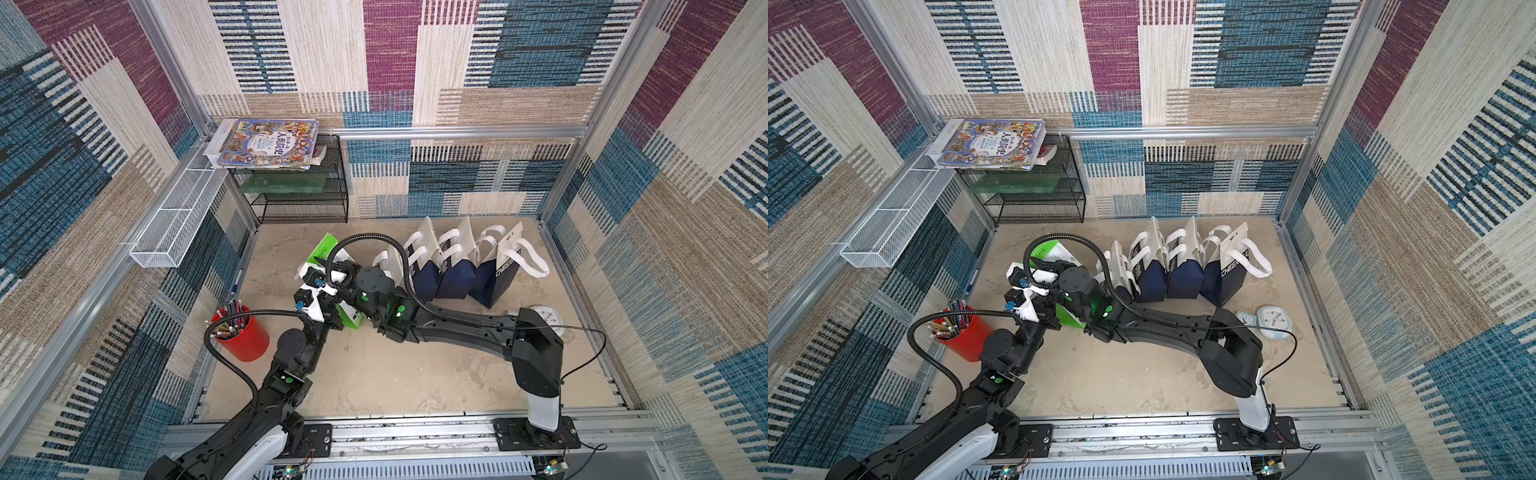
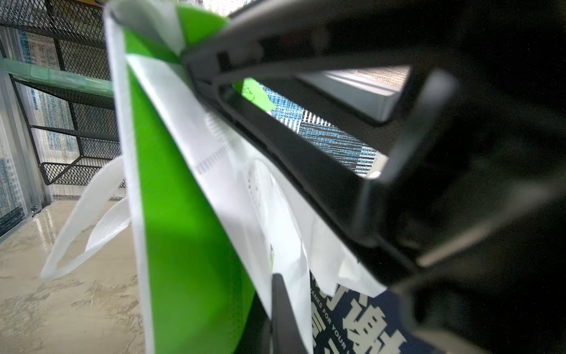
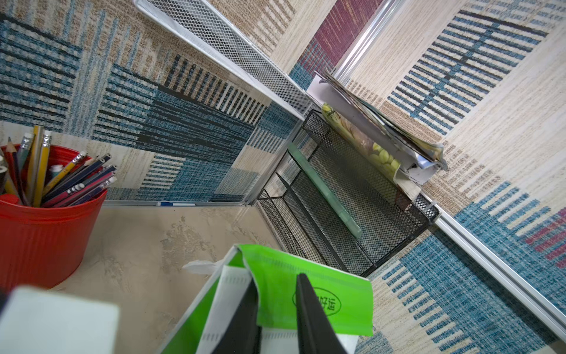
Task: Open the takeout bag
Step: Open the takeout bag at the center of the board.
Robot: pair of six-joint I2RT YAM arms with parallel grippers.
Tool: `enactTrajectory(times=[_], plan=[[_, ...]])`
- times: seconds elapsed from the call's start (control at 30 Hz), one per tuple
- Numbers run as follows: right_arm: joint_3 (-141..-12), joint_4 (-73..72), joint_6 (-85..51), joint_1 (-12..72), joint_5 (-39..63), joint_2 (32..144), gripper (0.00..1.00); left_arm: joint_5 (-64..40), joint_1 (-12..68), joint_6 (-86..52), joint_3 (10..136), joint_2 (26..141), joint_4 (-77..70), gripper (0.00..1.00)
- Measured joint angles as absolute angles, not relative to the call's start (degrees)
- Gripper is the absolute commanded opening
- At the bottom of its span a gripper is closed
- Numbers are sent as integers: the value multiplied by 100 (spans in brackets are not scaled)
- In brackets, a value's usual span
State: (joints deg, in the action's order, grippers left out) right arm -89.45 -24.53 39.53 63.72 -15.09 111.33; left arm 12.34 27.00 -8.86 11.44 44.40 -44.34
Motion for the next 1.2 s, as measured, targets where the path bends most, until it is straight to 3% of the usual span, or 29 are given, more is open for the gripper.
enactTrajectory(times=[0.3, 0.4, 0.77, 1.2], plan=[[-9382, -2405, 4064, 6379, -1833, 11531, 11, 1374, 2679, -897, 1103, 4397, -4342, 0], [-9544, -2309, 4082, 6377, -1863, 11646, 0, 1551, 2672, -939, 1094, 4333, -4246, 0], [-9786, -1841, 4491, 6178, -2309, 11716, 0, 1933, 2692, -906, 1155, 4206, -3723, 0], [-10608, -377, 5540, 6355, -2853, 11710, 0, 2571, 2700, -1087, 1415, 4921, -3540, 0]])
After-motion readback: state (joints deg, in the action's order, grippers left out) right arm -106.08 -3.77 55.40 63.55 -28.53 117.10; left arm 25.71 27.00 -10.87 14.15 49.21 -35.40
